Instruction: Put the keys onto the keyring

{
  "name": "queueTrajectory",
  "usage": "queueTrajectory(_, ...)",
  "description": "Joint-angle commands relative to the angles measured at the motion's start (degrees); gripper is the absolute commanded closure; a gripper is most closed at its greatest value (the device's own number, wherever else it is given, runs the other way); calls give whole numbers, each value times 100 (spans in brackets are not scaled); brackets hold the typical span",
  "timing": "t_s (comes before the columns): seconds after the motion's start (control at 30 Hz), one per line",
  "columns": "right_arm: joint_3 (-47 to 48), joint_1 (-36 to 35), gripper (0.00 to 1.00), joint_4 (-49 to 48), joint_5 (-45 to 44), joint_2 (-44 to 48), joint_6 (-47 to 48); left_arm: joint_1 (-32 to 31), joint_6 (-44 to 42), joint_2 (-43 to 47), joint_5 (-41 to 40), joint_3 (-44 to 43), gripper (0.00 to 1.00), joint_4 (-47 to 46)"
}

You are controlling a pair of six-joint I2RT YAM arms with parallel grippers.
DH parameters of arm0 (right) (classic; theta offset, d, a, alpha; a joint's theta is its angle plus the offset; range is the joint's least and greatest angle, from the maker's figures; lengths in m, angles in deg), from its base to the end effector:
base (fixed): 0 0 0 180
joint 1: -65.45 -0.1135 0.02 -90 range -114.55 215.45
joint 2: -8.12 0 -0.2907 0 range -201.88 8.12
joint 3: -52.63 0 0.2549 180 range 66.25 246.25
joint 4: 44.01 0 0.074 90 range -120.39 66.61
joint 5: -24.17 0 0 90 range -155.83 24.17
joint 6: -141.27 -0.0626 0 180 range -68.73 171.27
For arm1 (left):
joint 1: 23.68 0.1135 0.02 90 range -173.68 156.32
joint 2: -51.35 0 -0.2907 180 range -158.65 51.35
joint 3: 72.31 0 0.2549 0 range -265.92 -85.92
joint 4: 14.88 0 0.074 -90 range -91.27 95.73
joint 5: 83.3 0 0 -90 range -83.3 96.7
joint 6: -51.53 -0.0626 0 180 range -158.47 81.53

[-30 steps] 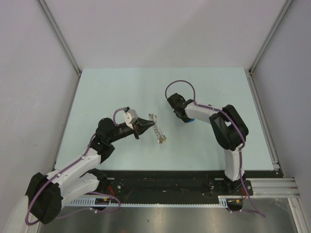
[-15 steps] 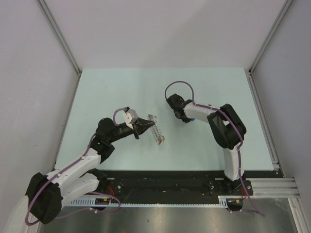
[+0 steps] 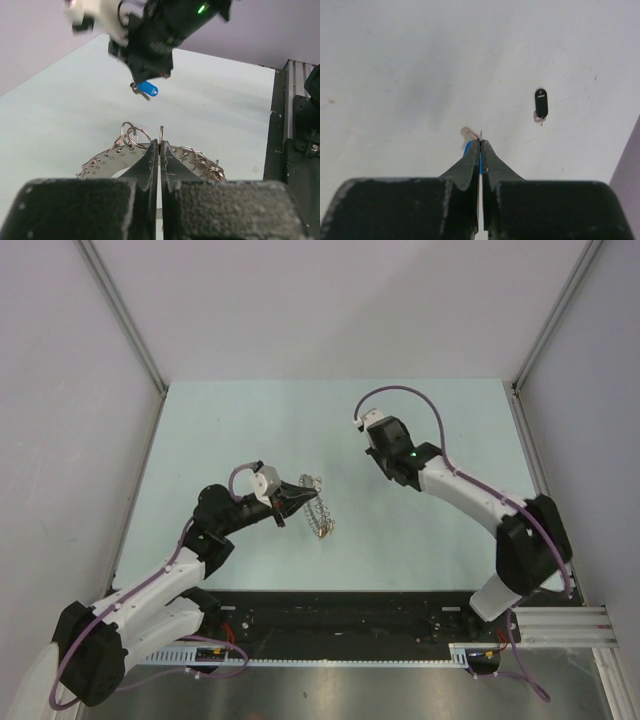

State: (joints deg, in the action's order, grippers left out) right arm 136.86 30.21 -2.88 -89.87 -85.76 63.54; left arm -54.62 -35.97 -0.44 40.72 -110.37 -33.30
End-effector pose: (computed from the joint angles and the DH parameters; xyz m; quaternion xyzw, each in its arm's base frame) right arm 0.3201 0.1949 0.2592 -0.3072 0.8714 -0.1269 0.3607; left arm 0.1649 -0.1397 0.2917 0.3677 0.5752 -0.3922 0.6165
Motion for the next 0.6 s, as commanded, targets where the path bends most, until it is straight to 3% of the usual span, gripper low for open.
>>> queueTrajectory(0.0, -528, 0, 100, -631, 863, 1246, -6, 9, 31, 178, -9, -69, 100, -488)
queueTrajectory(0.33, -2023, 957, 100, -2134, 4422, 3471, -391, -61, 251, 196, 113, -499, 100, -156)
queueTrajectory(0.57, -2604, 1581, 100, -3233, 6068, 3939, -971, -167, 154, 64, 351, -912, 100, 381)
